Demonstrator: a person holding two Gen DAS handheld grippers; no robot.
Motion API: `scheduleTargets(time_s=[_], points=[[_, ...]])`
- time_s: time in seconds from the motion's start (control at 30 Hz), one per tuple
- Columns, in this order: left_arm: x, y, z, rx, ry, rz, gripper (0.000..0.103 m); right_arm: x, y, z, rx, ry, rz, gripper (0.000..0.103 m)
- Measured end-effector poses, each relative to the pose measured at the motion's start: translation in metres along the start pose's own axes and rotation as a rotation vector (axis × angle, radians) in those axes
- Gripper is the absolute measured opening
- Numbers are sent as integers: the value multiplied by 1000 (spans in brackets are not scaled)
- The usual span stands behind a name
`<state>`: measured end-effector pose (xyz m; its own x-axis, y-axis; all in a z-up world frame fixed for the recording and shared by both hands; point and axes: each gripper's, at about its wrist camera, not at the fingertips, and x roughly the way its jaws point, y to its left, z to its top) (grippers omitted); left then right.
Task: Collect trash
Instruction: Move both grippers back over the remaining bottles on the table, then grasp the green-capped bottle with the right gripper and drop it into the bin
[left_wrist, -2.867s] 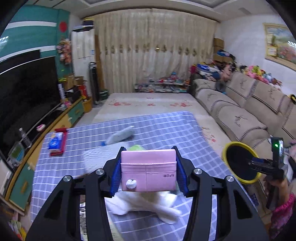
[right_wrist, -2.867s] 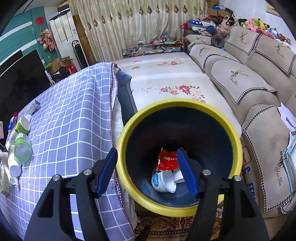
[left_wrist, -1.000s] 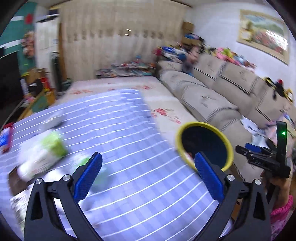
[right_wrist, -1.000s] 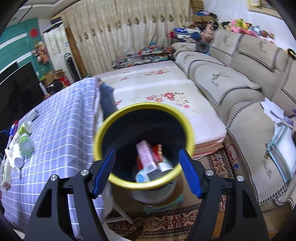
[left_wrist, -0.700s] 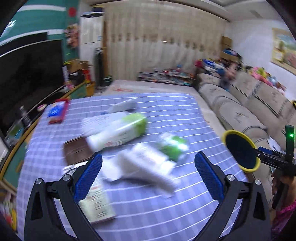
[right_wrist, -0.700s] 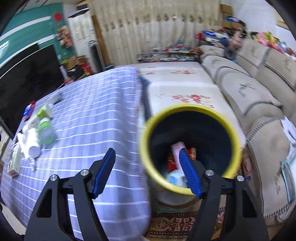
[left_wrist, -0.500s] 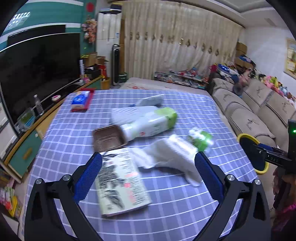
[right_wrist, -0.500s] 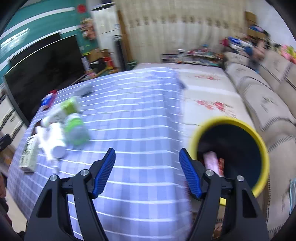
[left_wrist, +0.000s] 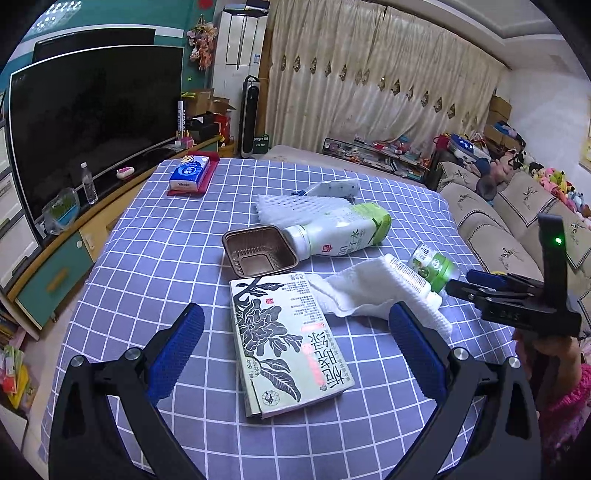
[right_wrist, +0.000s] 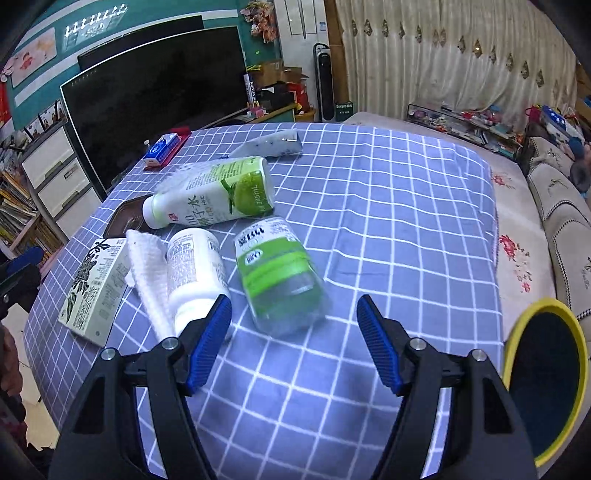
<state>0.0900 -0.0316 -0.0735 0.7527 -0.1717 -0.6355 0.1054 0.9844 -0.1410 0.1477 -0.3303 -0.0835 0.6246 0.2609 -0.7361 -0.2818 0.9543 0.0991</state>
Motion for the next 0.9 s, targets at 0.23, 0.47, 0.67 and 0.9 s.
scheduleTargets(time_s=[0.23, 0.47, 0.67, 0.9], points=[[10, -2, -2, -3, 21, -12, 98, 24, -5, 7, -9, 27, 20, 67], [18, -7, -5, -2, 34, -20, 98, 34, -3, 9, -25, -2, 51, 59], [20, -10, -6, 4, 36, -23, 98, 26, -1, 7, -13, -28, 64, 55], [23, -16, -9, 15, 46, -28, 98, -1, -6, 5, 23, -77, 74, 53]])
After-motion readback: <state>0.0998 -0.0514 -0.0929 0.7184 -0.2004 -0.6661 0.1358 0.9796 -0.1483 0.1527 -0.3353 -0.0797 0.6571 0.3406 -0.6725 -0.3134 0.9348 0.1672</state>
